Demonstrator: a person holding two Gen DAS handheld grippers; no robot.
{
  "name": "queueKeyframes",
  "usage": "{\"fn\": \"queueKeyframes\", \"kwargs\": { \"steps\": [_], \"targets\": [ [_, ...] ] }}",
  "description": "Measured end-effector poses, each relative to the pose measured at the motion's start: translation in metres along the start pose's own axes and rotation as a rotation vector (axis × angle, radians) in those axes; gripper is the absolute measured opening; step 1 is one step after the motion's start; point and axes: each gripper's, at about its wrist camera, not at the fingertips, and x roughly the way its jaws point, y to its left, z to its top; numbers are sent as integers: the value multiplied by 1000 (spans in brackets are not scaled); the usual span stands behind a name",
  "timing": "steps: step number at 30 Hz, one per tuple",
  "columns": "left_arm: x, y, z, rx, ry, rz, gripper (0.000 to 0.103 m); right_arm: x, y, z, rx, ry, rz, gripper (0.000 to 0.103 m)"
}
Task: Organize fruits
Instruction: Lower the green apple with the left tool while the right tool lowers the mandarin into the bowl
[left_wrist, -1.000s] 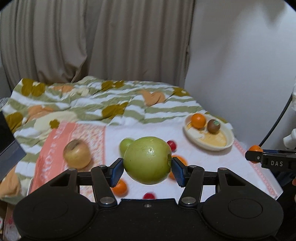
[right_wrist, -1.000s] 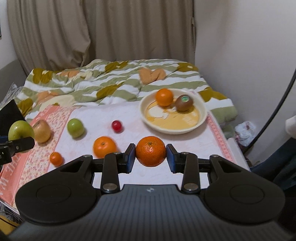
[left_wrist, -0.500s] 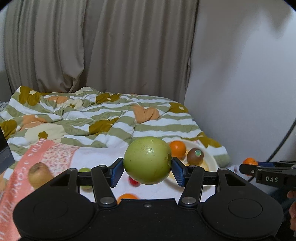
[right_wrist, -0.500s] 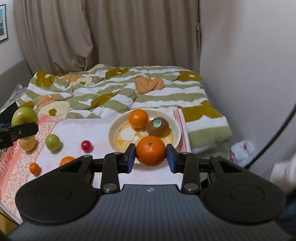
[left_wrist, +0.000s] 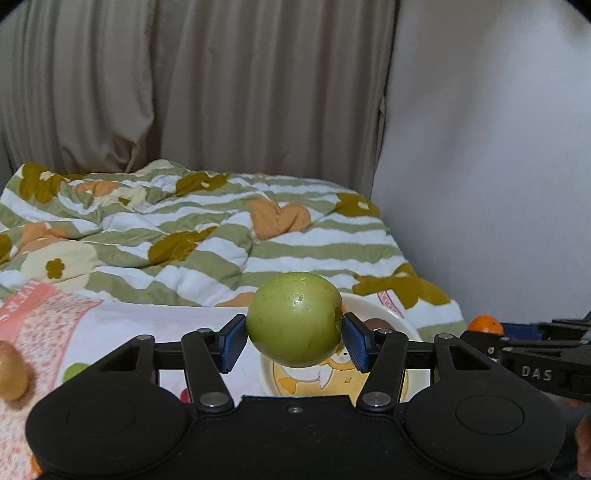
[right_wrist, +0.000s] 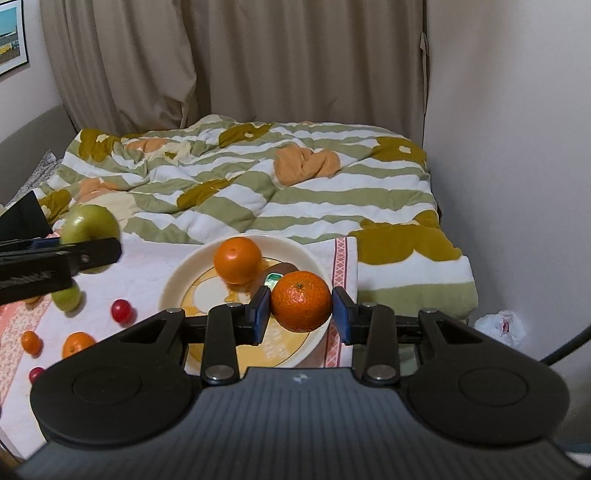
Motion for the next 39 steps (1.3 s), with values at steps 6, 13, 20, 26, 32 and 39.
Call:
{"fn": "queueKeyframes", "kwargs": {
  "steps": [6,13,20,26,32,39],
  "targets": [
    [53,-11,-9,102,81,7,60,30,-8,3,23,34,1,51],
    [97,-20,-24,228,175,-4,60,53,-15,1,48,70,-16,51],
    [117,-30,-28,302,212,-7,61,56,-23,0,75,83,-51,51],
    [104,-33,-23,322,165,4,103,47,-25,1,89,71,-69,51],
    [78,-24,-23,315,157,19,103,35,-24,9,85,48,-59,51],
    [44,7,-23,166,174,30,103,39,0,13,25,53,4,51]
  ]
}}
